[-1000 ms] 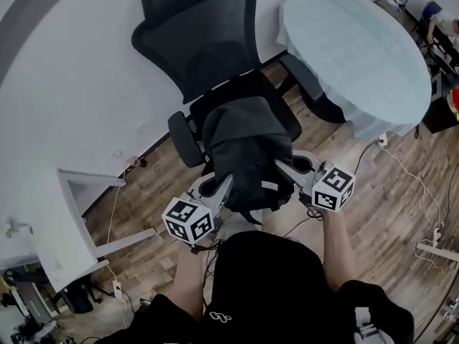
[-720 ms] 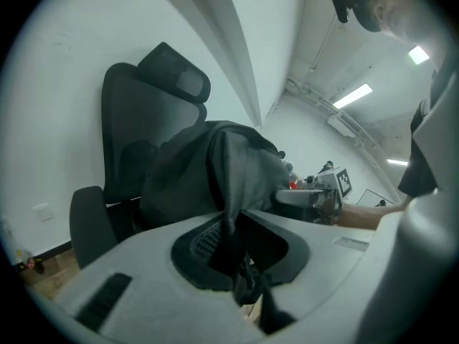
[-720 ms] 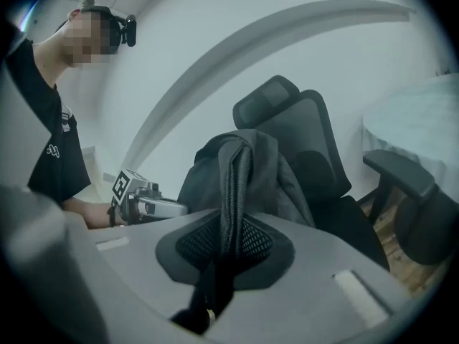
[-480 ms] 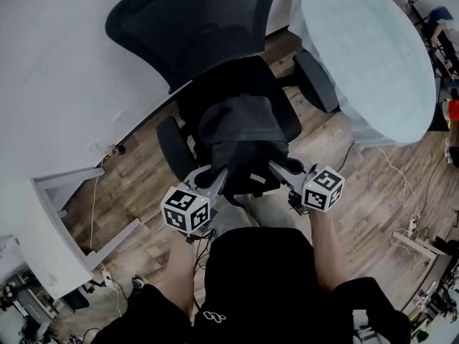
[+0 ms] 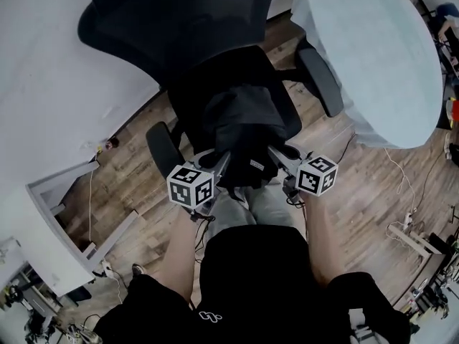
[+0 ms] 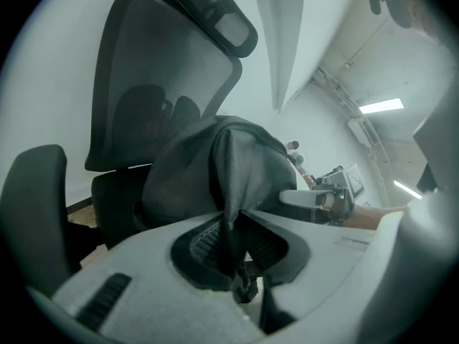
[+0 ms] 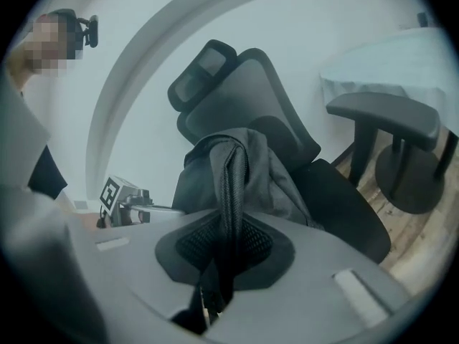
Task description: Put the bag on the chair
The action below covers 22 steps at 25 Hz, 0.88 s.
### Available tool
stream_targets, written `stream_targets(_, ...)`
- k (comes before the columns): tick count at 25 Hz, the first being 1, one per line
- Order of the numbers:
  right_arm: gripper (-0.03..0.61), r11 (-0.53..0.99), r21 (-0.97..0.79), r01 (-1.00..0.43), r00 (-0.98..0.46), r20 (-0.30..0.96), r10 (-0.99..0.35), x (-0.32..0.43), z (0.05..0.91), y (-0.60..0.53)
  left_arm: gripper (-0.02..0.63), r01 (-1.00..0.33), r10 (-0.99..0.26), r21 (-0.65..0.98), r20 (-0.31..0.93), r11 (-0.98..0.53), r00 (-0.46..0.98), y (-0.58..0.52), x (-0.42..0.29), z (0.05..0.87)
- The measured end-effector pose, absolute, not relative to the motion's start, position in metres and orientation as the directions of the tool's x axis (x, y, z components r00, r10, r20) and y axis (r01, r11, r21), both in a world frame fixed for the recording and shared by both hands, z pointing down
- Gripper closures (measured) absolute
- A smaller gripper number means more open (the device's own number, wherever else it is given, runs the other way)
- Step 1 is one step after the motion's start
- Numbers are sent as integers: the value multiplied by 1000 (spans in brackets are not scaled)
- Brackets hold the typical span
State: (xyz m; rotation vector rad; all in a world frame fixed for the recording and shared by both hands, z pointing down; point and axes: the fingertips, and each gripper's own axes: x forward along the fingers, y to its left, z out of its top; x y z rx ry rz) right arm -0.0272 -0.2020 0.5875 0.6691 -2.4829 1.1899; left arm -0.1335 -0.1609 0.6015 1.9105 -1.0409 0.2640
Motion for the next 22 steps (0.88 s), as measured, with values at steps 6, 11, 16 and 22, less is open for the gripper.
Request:
stream_targets(6,528,473,-685,-555,-831,472,-293,-25,623,-253,574,-752,-558,648,581,-125,593,-210,-132,629)
stream_targets(11,526,456,-664,-592,-805,516,-293,-20,650,-292,574,-751,-563,659,608,-35,560,-249,-127,661)
stream_targets(16,525,402,-689,-602,-798,511,-320,-24,696,-343,572,-796,-563,605,663,17,493,-297,-134,709)
stream_targets(22,525,353,-685,-638,-769,545,-334,-23,737,-386,566,-825,-561,565,692,28,455,-336,-140,746)
